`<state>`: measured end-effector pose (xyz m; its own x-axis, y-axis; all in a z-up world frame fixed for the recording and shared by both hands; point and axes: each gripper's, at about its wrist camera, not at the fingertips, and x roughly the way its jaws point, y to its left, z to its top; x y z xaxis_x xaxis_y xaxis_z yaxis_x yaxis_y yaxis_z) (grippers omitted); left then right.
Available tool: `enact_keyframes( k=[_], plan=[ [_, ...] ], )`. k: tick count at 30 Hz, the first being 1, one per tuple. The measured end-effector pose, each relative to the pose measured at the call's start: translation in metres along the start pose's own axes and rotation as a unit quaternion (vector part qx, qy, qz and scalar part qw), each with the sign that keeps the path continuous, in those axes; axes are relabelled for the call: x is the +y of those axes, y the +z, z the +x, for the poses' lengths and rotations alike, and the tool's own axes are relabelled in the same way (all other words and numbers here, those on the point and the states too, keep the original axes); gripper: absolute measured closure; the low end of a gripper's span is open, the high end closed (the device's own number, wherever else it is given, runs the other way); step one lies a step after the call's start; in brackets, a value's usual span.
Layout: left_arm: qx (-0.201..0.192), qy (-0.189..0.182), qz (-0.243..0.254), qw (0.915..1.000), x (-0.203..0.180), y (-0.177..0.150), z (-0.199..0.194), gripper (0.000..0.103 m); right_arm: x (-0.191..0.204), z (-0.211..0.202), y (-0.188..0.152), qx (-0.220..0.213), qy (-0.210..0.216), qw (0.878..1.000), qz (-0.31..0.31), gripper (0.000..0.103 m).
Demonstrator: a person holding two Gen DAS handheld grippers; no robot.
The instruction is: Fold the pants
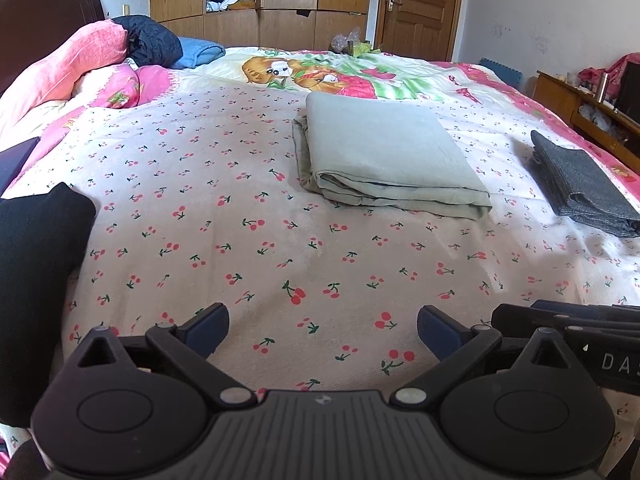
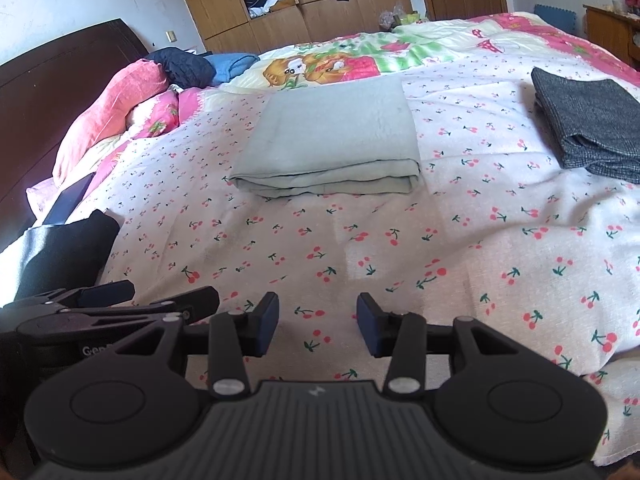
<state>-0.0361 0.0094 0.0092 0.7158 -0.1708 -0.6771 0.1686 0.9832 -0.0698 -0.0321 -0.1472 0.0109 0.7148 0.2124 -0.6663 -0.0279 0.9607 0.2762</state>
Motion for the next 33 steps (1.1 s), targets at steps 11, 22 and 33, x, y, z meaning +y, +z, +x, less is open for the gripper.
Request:
enact_keyframes(
  k=[11,22,33],
  plan=[
    [0.008,-0.005,-0.001,1.0000,-0.001,0.000,0.003,0.000,0.001,0.000,-0.001,-0.003,-0.006,1.000,-0.007,0.059],
    [0.006,-0.016,-0.002,0.9998,-0.002,-0.001,-0.003,0.000,0.003,-0.009,0.000,-0.006,-0.020,1.000,-0.010,0.059],
    [0.015,-0.017,-0.002,0.9997,-0.003,-0.004,-0.009,0.000,0.006,-0.016,-0.002,-0.004,-0.027,1.000,-0.008,0.058]
  ],
)
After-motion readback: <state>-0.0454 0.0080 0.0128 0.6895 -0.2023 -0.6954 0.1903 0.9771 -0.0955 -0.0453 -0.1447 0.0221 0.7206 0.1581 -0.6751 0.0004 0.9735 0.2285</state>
